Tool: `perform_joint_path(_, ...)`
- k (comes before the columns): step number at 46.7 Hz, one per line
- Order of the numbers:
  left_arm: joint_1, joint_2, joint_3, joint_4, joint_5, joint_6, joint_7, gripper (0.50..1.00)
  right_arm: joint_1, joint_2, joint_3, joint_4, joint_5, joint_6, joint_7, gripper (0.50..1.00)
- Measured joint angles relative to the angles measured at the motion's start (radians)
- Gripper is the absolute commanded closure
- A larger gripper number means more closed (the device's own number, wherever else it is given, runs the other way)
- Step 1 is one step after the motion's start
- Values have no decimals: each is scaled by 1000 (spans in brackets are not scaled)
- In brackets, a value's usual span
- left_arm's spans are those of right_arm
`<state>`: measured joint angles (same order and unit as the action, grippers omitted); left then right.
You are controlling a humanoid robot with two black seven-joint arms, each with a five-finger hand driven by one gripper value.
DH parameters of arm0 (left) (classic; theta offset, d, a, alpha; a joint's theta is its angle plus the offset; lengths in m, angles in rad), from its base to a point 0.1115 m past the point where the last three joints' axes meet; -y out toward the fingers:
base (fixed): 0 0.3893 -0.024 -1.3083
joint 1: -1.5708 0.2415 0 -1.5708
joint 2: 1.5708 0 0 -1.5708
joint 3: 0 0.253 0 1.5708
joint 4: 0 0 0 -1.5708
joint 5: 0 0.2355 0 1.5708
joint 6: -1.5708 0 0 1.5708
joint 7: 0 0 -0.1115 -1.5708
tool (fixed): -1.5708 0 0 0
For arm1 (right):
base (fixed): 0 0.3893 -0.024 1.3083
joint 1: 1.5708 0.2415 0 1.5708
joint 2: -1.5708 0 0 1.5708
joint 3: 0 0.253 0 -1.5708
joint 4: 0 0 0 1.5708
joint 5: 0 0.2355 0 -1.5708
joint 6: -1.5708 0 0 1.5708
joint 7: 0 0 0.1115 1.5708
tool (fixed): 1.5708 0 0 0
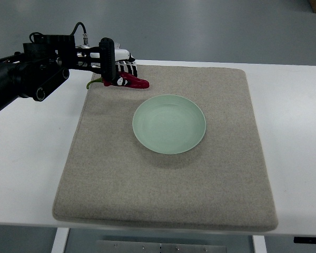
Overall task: Place red pepper on plate with left hand
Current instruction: 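Carry the pepper with the left hand over the green plate, then open the left hand to release the pepper onto the plate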
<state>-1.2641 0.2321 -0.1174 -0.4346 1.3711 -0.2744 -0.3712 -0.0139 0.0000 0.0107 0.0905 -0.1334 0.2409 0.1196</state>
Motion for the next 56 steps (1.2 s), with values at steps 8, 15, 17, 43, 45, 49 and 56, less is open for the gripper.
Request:
perform_joint_path(8,-8,9,-15,-119,-3,2,0,1000,0,0,0,0,0,0,0,572)
perform_joint_path(15,-8,12,-16,-215,-3,11,0,1000,0,0,0,0,0,-1,0,572)
perform_joint_path(17,-8,12,-16,-244,-3,13,0,1000,0,0,0,0,0,-1,0,572)
perform_joint_path(43,12,9,-10,-359,-1,-4,0,939,0,0,0,0,0,0,0,572)
perform_joint_path(45,12,9,-10,-359,-2,-4,0,890,0,0,0,0,0,0,0,572)
perform_joint_path(49,12,10,-12,-359,-4,-3,0,817,0,0,0,0,0,0,0,572)
perform_joint_path(56,14,10,-14,-359,-4,-3,0,761,0,0,0,0,0,0,0,572)
